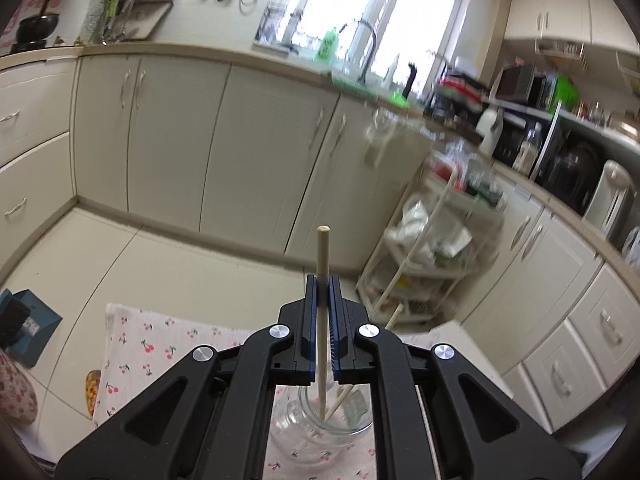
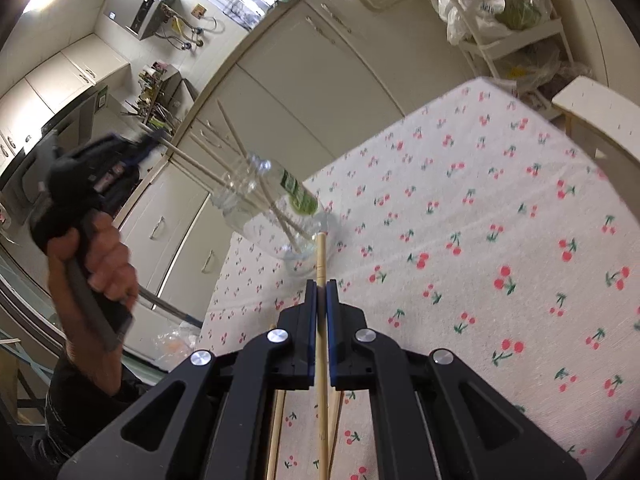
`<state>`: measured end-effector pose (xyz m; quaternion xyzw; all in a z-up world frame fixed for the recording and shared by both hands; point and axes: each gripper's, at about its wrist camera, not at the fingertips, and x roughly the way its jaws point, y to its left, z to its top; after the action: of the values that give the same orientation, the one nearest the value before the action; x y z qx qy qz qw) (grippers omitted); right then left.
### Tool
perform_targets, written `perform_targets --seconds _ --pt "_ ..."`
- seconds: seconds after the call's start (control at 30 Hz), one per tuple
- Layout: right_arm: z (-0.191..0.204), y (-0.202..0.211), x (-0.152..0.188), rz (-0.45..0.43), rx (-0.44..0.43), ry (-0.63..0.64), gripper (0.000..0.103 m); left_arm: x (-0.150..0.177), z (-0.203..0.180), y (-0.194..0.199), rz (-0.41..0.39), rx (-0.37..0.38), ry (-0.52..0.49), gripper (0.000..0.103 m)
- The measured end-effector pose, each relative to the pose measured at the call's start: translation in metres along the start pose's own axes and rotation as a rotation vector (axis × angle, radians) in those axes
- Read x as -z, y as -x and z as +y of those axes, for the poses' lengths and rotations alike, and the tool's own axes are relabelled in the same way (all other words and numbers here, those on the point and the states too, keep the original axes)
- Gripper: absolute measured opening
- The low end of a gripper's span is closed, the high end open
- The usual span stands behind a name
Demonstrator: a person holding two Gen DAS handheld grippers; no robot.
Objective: Organize utensils
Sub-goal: 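Lift the chopstick with the left gripper and drop it into the jar, then lower the right gripper's chopstick into the jar and release it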
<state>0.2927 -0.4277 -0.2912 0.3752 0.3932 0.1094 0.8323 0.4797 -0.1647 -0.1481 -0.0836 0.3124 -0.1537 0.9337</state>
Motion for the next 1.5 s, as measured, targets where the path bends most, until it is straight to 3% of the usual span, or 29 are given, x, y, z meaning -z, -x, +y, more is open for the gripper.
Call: perform_targets --seconds 0.33,0.63,0.87,1.2,1.5 --pt "0.040 0.017 -0.051 -0.209 -0.037 0.032 0.006 0.033 -0.006 -0.038 0.181 -0.030 -0.079 0.005" --pt "0.094 0.011 -0.108 -0.453 -0.080 0.038 0.006 0.063 0.028 0.019 0.163 -0.043 0.000 0.018" --pt "0.115 -0.018 -0.136 -0.601 -0.031 0.014 0.006 0.106 0.070 0.050 0.177 -0.053 0.105 0.025" --pt "0.113 -0.078 -0.137 -0.599 0.106 0.113 0.006 0.142 0.093 0.050 0.233 -0.037 0.170 0.029" --pt "0.109 -0.097 -0.106 -0.516 0.107 0.169 0.006 0.140 0.094 0.049 0.230 -0.016 0.190 0.034"
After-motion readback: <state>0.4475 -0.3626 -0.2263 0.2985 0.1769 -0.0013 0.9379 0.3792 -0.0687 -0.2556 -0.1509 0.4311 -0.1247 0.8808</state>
